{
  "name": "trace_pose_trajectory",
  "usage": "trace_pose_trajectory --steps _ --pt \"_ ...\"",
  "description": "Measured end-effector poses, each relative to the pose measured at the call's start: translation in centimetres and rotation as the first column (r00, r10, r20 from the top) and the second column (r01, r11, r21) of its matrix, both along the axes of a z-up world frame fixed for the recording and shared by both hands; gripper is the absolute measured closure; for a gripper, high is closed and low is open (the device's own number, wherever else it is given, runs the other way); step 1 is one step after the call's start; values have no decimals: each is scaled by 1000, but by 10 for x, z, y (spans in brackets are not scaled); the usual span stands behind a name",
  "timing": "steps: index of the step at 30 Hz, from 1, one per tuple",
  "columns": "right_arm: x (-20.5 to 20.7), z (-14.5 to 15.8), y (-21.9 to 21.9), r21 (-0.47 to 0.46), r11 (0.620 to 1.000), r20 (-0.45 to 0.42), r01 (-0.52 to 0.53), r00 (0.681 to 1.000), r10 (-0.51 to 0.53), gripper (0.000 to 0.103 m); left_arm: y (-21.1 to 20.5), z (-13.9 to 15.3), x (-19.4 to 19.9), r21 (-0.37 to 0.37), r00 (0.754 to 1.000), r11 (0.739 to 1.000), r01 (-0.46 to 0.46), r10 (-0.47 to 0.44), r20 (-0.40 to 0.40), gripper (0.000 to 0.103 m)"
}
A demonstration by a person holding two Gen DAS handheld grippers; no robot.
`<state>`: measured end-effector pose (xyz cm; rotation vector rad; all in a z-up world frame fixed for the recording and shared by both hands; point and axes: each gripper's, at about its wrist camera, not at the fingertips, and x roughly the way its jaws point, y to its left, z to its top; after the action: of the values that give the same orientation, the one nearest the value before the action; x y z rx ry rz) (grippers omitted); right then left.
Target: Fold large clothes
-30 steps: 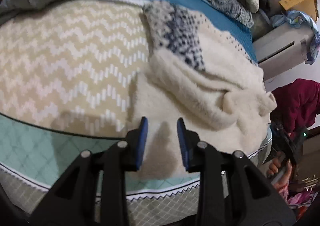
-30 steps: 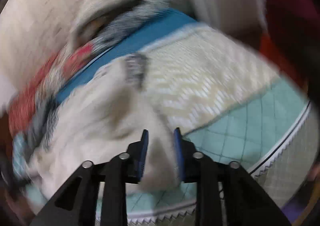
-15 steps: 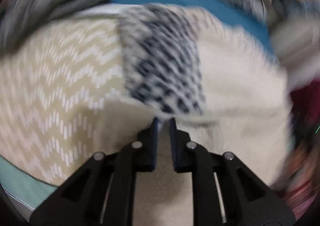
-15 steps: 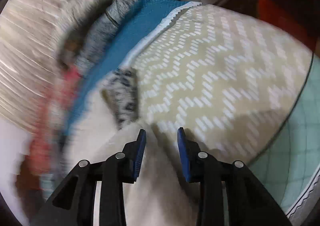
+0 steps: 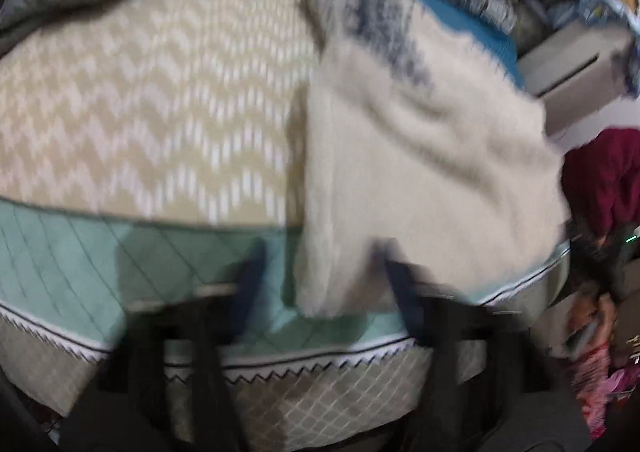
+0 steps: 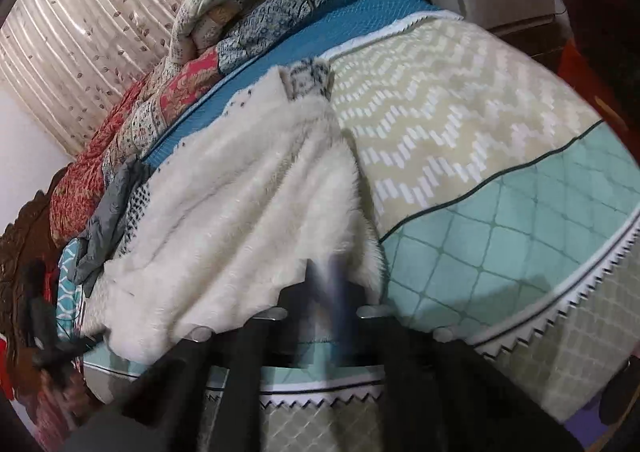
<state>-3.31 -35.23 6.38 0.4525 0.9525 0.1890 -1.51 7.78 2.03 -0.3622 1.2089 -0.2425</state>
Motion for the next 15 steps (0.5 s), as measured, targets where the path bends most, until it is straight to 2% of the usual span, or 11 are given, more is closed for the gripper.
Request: trace_pose_trajectory --steps 1,4,5,6,8,9,11,12,13,15 --pt "-7 10 -6 -7 1000 11 30 999 -30 91 3 -5 -2 -34 1000 999 4 -5 -28 98" --pt "-31 34 -35 -35 993 28 113 993 -112 91 22 11 -8 -82 1000 997 -12 11 -8 99" --pt "-37 36 -42 -46 991 15 128 992 -128 96 28 19 -9 -103 1000 995 -13 12 -9 99" --pt "-45 38 -49 -128 978 -1 165 986 -167 96 30 25 -11 -85 1000 996 -15 15 -3 99" --pt "-52 29 -58 -191 963 -46 192 978 -204 96 29 34 -13 -47 1000 999 4 -3 26 98" --pt "-57 19 -64 -201 958 -70 204 972 -222 96 27 33 -13 -31 1000 999 10 -9 29 93" --pt "-64 12 -67 -187 958 -73 218 969 -234 96 20 27 -14 50 1000 999 10 -10 7 90" --pt "-66 14 -61 -150 967 -52 208 975 -218 96 18 26 -17 79 1000 997 5 -5 6 90" --pt "-67 18 -54 -121 974 -24 191 980 -195 96 16 27 -17 91 1000 996 -3 2 11 90" --pt "-64 30 -34 -110 983 38 144 989 -140 95 27 39 -23 50 998 998 -42 40 46 90"
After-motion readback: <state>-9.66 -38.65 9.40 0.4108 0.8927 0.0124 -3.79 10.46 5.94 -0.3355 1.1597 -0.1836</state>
